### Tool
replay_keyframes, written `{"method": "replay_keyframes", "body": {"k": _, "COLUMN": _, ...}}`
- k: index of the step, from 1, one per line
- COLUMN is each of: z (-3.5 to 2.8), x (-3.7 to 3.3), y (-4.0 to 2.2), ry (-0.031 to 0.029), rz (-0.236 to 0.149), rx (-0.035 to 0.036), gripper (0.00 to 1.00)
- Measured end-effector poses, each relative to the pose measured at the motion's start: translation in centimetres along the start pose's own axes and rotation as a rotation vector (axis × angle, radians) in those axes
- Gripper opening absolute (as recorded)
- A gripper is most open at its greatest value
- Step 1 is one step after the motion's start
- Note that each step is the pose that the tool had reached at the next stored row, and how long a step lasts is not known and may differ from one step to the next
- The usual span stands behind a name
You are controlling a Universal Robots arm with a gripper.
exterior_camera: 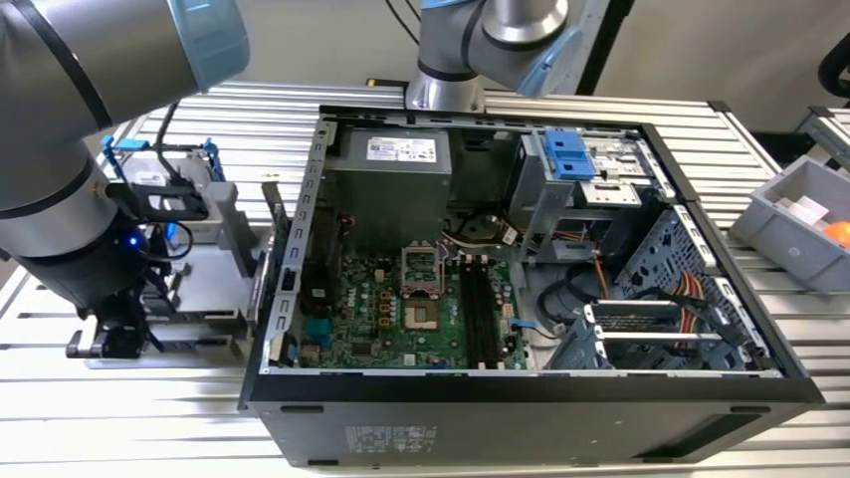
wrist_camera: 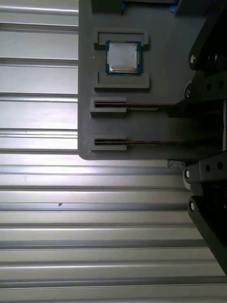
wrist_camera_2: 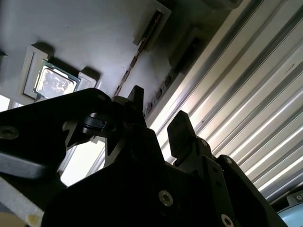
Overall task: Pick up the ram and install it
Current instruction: 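Pick up the ram and move it above insertion slot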
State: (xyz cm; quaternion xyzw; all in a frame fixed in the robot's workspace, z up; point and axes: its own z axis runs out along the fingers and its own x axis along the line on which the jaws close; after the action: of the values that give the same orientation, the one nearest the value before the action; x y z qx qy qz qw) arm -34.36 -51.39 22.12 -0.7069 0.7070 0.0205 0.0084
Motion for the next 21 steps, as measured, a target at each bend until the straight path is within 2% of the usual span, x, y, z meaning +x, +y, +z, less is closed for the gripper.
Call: {"method": "replay_keyframes", "body": {"k": 21, "z": 1.94, "x": 0.08, "y": 0.10, "ry": -0.0020, "rz": 0.000, "rx": -0.0001, "gripper": 1.00}}
